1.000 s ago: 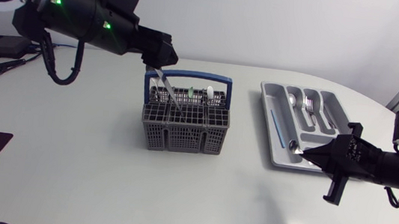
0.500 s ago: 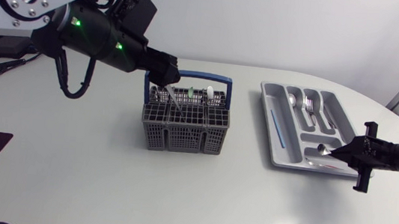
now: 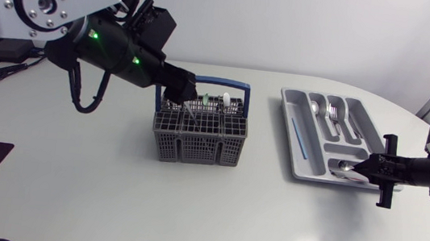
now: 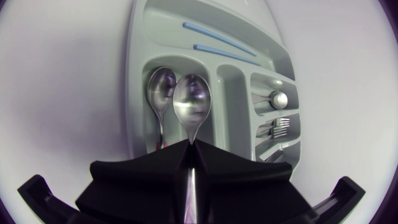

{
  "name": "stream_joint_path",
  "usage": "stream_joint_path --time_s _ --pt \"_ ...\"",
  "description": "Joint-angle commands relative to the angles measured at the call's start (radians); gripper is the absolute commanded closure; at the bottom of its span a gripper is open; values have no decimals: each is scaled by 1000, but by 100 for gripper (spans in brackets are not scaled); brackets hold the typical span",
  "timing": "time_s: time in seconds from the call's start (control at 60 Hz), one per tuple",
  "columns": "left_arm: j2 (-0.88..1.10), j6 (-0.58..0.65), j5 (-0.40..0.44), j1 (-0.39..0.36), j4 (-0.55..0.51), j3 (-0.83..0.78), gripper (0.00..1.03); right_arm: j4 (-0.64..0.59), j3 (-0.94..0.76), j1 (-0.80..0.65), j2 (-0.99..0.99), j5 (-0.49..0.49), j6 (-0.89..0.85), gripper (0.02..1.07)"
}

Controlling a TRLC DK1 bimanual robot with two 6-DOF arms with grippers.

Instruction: Unload the cutlery basket into the drawer organizer.

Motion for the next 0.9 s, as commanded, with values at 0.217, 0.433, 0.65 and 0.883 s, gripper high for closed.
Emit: stream_joint_path --time_s 0.217,0.433,0.65,0.883 --pt "16 0 -4 -6 -3 -22 11 87 -75 11 1 6 8 54" --pt "22 2 -4 -8 11 -32 11 90 -137 22 -154 -27 116 33" --pt "16 6 -3 3 23 -39 11 -82 -213 166 -473 -115 420 32" --pt "7 8 -3 6 34 -46 11 -120 -242 436 -640 -130 805 33"
